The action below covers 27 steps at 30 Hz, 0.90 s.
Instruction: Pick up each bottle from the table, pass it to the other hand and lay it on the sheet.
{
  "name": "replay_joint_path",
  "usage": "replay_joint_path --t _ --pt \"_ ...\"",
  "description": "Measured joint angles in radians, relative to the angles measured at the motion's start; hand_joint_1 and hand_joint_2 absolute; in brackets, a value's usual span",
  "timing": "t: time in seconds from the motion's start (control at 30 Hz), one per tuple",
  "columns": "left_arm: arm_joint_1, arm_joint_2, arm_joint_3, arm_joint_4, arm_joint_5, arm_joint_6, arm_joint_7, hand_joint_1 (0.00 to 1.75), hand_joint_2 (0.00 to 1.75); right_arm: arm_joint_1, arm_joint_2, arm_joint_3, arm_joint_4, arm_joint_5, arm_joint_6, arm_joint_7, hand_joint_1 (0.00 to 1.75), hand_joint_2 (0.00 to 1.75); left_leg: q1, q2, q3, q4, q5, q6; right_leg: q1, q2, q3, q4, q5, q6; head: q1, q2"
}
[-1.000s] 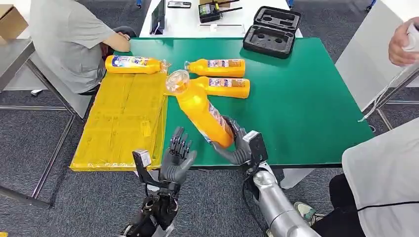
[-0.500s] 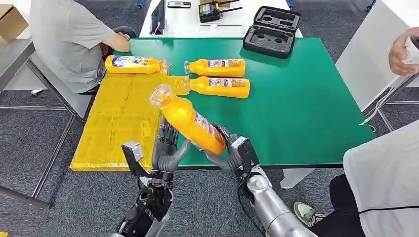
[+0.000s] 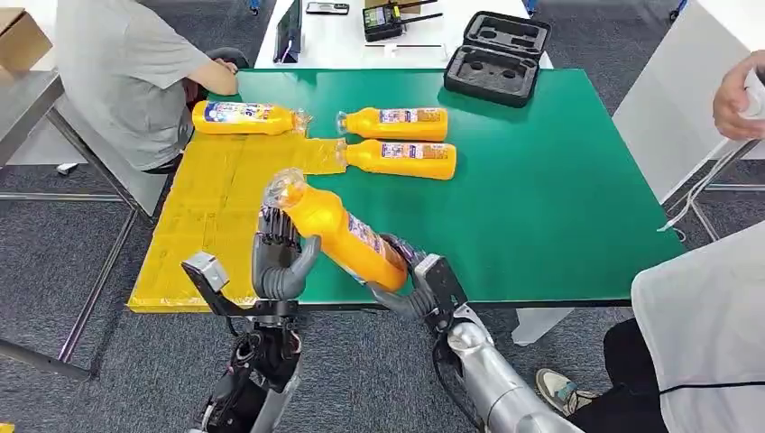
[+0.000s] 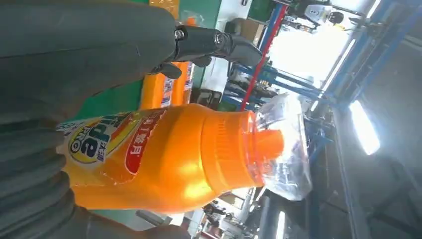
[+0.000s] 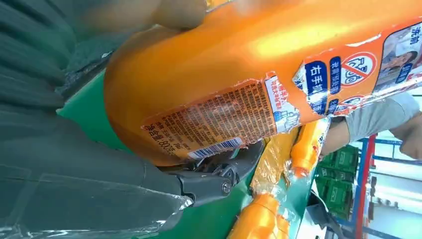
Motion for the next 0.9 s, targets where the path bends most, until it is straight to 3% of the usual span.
replay_joint_path --t 0.9 --pt "-0.019 0.0 -0.064 0.115 -0.009 -0.026 0.0 0.0 1.75 -0.041 0.008 0.024 0.029 -0.003 0.012 0.0 1.75 1.75 0.0 0.0 0.0 0.0 0.0 0.0 0.0 0.0 0.0 0.0 0.0 0.0 0.0 0.0"
